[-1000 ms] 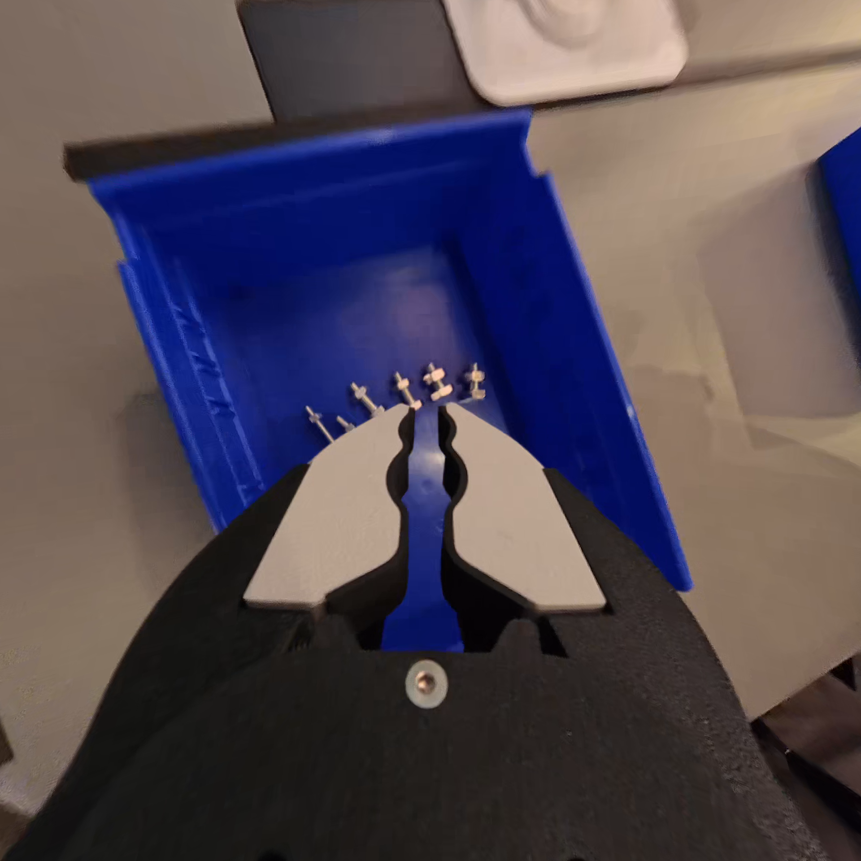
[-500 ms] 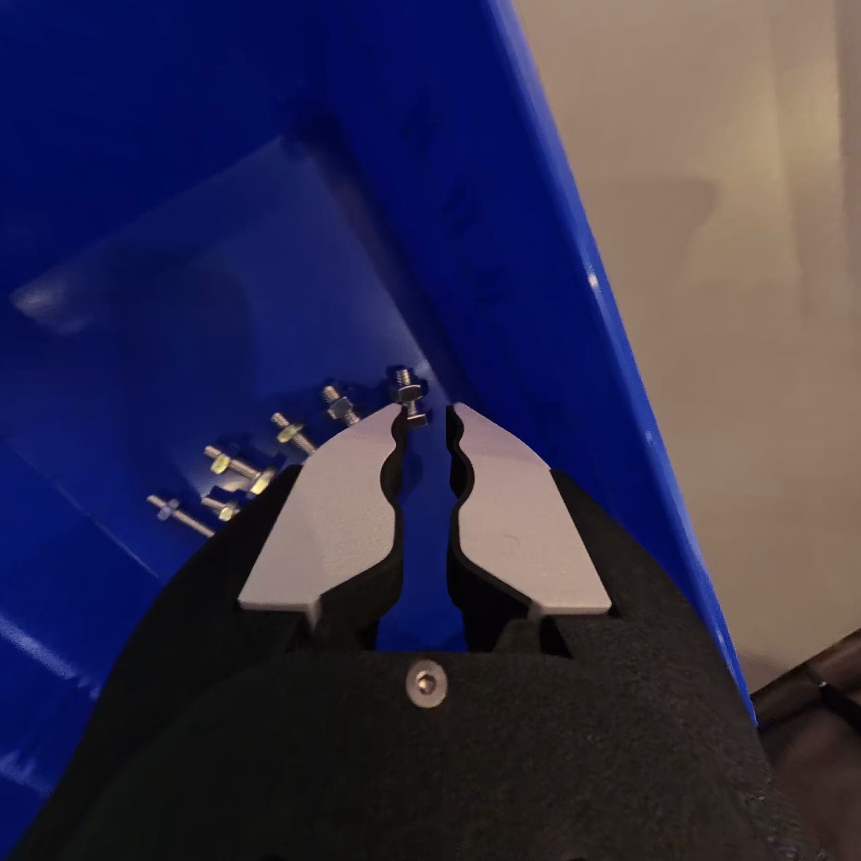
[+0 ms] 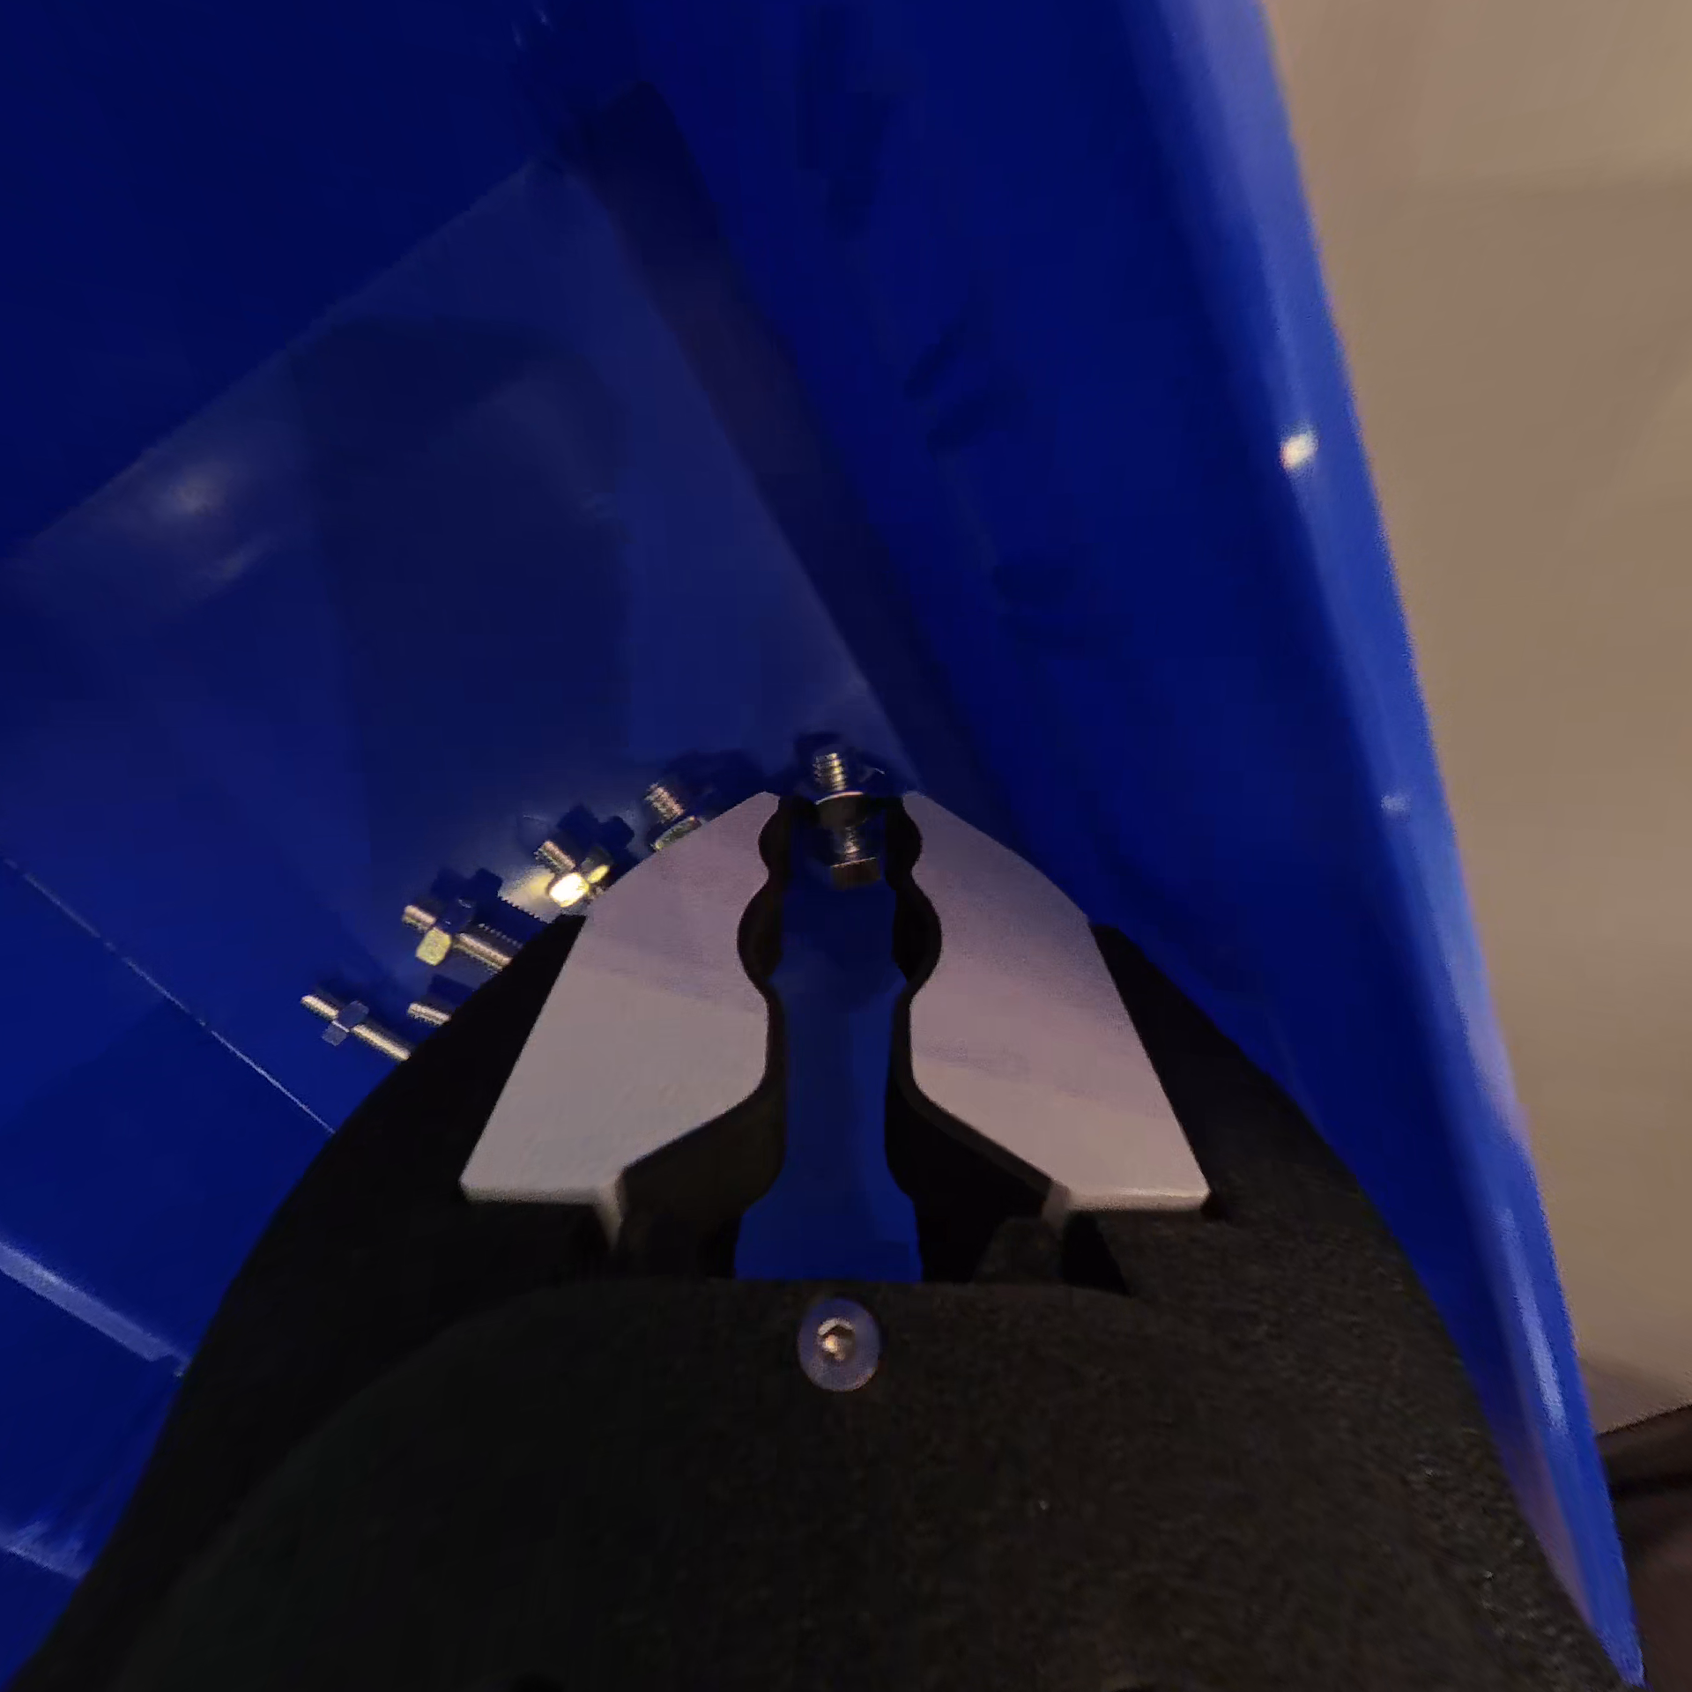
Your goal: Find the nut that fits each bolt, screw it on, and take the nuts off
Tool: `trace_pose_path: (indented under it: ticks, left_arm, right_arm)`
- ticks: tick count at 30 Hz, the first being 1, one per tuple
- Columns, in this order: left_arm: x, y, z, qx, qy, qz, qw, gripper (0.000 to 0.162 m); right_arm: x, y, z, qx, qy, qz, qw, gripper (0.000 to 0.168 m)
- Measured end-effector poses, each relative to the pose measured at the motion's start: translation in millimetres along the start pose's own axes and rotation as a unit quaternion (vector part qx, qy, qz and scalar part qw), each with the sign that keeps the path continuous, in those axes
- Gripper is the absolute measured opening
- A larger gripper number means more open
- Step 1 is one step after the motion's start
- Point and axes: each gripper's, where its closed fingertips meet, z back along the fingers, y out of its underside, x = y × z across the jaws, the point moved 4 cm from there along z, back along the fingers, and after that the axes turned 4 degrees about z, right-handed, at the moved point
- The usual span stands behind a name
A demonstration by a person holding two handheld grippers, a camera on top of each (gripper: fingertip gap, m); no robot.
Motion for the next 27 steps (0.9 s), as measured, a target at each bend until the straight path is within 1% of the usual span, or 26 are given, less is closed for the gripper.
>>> trace_pose_path:
  ticks: [7,9,12,14,16,19,21,23,25,27]
  left_arm:
    - [0.3,0.4,-1.4,0.011,-0.019,-0.02,1.0,0.02]
    - [5.7,-1.0,7.6,-0.007,-0.026,-0.015,1.0,0.019]
    - [11.9,-2.9,33.7,-0.058,-0.012,-0.002,0.998,0.019]
    - [9.6,-4.2,57.3,-0.108,0.02,0.0,0.994,0.019]
    - [-0.7,-6.1,84.7,-0.167,0.066,-0.015,0.984,0.019]
    - [-38.4,-9.2,131.0,-0.262,0.167,-0.075,0.948,0.018]
    - [-74.2,-8.2,160.2,-0.312,0.246,-0.126,0.909,0.019]
    - [-112.5,-4.1,182.1,-0.336,0.322,-0.174,0.868,0.019]
    - [-149.2,1.6,192.7,-0.331,0.386,-0.214,0.834,0.019]
    - [-180.3,6.7,194.6,-0.313,0.428,-0.244,0.812,0.019]
  right_arm:
    - [4.4,0.4,-3.3,0.006,-0.005,0.01,1.0,0.047]
    - [5.7,0.8,-4.8,0.009,-0.005,0.014,1.0,0.047]
    - [8.5,-0.6,-6.5,0.006,-0.006,0.02,1.0,0.047]
    - [11.9,-2.5,-7.9,0.002,-0.008,0.026,1.0,0.047]
    - [18.9,-7.1,-9.4,-0.012,-0.014,0.046,0.999,0.047]
    - [45.5,-25.1,-6.9,-0.076,-0.041,0.115,0.99,0.047]
    - [80.8,-42.4,1.0,-0.153,-0.092,0.165,0.97,0.047]
    - [129.7,-55.2,16.9,-0.242,-0.176,0.219,0.929,0.051]
    - [179.4,-56.9,35.5,-0.307,-0.256,0.27,0.876,0.051]
    - [216.9,-52.8,45.9,-0.333,-0.29,0.313,0.841,0.05]
